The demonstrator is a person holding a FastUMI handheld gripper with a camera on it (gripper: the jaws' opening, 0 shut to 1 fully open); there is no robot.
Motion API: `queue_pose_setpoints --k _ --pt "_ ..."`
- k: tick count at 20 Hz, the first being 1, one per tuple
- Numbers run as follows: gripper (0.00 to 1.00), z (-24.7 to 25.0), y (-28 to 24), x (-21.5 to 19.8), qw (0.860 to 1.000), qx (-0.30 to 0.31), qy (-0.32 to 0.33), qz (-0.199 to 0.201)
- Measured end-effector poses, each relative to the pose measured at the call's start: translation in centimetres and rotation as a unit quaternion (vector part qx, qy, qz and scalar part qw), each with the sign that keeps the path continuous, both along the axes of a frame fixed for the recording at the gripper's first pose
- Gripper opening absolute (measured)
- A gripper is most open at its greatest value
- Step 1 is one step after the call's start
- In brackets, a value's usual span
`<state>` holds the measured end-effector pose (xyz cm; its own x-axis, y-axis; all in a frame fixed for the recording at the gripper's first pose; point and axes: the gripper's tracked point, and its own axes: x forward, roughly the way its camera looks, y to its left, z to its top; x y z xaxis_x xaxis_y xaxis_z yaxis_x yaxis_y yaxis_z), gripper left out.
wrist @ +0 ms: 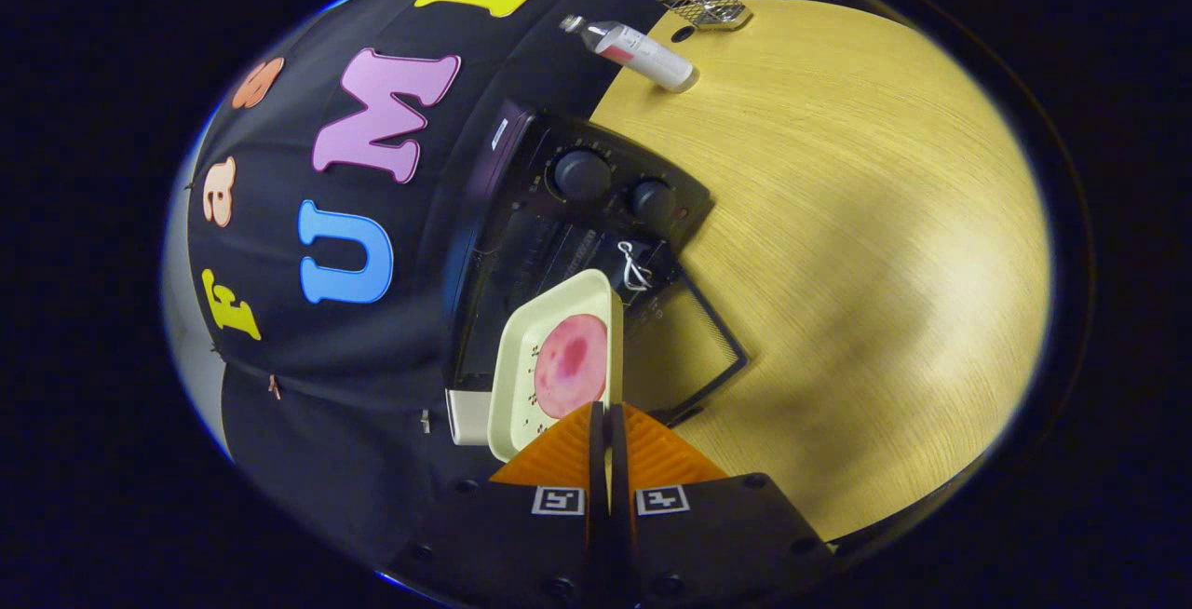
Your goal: Open the toaster oven, put the food inside, and close the toaster oven door.
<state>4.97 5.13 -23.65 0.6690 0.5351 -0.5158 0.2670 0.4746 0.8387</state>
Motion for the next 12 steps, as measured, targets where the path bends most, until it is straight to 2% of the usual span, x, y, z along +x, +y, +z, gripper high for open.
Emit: queue_pose_setpoints --k 3,8,12 --pt "0.06 -0.6 2.2 2.8 1.0 0.009 -0.008 -0.008" --pt "0.06 -3.5 3.5 7.9 0.998 0.006 -0.02 -0.052" --pt "0.06 -3.1 3.9 10.8 0.995 0.007 -0.045 -0.088"
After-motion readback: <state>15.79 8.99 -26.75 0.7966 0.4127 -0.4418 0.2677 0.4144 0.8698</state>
